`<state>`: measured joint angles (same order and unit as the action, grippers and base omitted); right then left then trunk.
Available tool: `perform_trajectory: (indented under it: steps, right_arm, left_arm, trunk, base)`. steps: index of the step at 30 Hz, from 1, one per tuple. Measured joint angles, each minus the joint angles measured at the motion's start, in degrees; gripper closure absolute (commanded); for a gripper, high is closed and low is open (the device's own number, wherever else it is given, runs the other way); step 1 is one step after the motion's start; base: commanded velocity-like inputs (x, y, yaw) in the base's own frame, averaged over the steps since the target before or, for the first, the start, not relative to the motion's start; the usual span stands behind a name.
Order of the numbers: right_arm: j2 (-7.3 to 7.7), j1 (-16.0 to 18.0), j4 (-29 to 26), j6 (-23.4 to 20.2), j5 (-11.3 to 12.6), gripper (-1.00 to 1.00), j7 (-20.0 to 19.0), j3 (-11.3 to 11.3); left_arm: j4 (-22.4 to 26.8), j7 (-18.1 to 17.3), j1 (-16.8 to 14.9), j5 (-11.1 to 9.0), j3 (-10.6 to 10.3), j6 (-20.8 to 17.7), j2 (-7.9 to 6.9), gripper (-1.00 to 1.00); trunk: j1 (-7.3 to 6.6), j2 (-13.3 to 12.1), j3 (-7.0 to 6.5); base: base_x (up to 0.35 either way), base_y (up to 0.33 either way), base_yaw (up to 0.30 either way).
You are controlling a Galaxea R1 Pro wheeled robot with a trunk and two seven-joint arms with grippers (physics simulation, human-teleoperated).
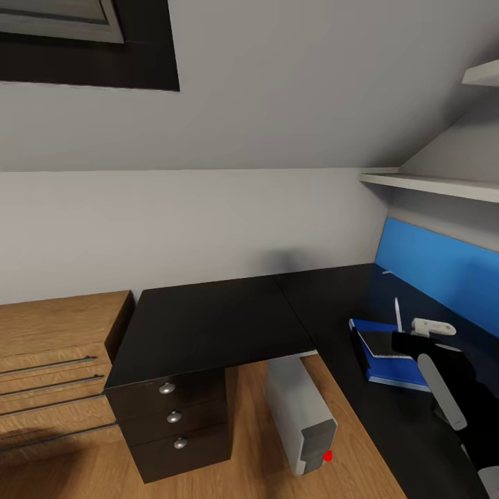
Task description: In the bedroom, organize the workspace by keeping the computer under the desk, ensuring the monitor is on the desk, placing the keyboard on the desk next to the monitor, placing the mouse on the desk next to the keyboard, moving the folder from the swivel chair onto the desk next to the mouse, stacking the notebook on top of the folder with the pen on top of the notebook, and positioning the swivel chair next to the desk.
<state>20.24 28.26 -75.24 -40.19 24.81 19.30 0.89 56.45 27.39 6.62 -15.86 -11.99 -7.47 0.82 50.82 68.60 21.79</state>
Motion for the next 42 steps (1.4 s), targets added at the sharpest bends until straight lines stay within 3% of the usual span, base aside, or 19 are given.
perform_trajectory:
  steps: [3, 6, 10, 12, 14, 16, 17, 19, 24, 31, 42]
  right_arm:
    - [-0.07, 0.0, 1.2, 0.3, 0.0, 1.0, -0.1, -0.1]
    - [-0.1, 0.0, 2.4, 4.2, -0.1, 1.0, -0.2, -0.2]
    - [-0.01, 2.6, 8.9, 6.7, -2.3, 1.0, -0.4, -0.2]
    - [0.02, 8.5, 16.8, 7.2, -5.5, 1.0, -1.9, -0.2]
    - [0.03, 12.3, 22.6, 7.4, -7.0, 1.0, -4.5, -0.2]
    - [0.01, 15.5, 28.1, 7.5, -8.6, 1.0, -7.7, -0.2]
    - [-0.01, 17.9, 32.9, 7.6, -10.5, 1.0, -10.7, -0.2]
    - [-0.02, 19.5, 37.2, 8.2, -12.4, 1.0, -13.3, -0.2]
    - [-0.06, 21.2, 44.0, 10.1, -14.3, 1.0, -18.1, -0.3]
    - [-0.04, 21.4, 49.0, 11.9, -14.4, 1.0, -19.9, -0.3]
    - [-0.12, 21.5, 50.1, 13.1, -14.7, 1.0, -20.0, -0.3]
  left_arm:
    - [0.0, 0.0, 0.0, 0.1, 0.0, 0.0, 0.0, -1.0]
    - [0.0, 0.0, 0.0, 0.1, -0.2, 0.0, 0.07, -1.0]
    - [0.0, -0.1, 0.0, 0.2, -0.2, 0.0, 0.08, -1.0]
    - [0.0, -0.1, 0.0, 0.2, -0.1, 0.0, 0.09, -1.0]
    - [0.0, -0.1, 0.0, 0.2, -0.1, 0.0, 0.09, -1.0]
    - [0.0, -0.1, 0.0, 0.2, 0.0, 0.0, 0.09, -1.0]
    - [0.0, -0.1, 0.0, 0.2, 0.0, 0.0, 0.09, -1.0]
    - [0.0, -0.1, 0.0, 0.2, 0.0, 0.0, 0.09, -1.0]
    - [0.0, -0.1, 0.0, 0.2, -0.1, 0.0, 0.09, -1.0]
    - [0.1, -0.2, 0.0, 0.1, -0.5, 0.1, 0.15, -1.0]
    - [0.1, -0.2, 0.0, 0.1, -0.5, 0.1, 0.17, -1.0]
  trunk:
    - [0.0, 0.0, 0.0]
    - [0.0, 0.0, 0.0]
    - [0.0, 0.0, 0.0]
    - [0.0, 0.0, -0.01]
    - [0.0, 0.0, -0.01]
    - [0.0, 0.0, 0.0]
    - [0.0, 0.0, 0.0]
    - [0.0, 0.0, 0.0]
    - [0.0, 0.0, 0.0]
    - [0.0, 0.0, 0.0]
    - [-0.03, 0.0, 0.0]
  base:
    - [0.0, 0.0, -0.004]
    - [0.0, 0.0, 0.0]
    - [0.0, 0.0, 0.0]
    - [0.0, 0.0, 0.0]
    - [0.0, 0.0, 0.0]
    - [0.0, 0.0, 0.0]
    - [0.0, 0.0, 0.0]
    - [0.0, 0.0, 0.0]
    - [0.0, 0.0, 0.0]
    - [0.0, 0.0, 0.0]
    - [0.146, 0.0, 0.0]
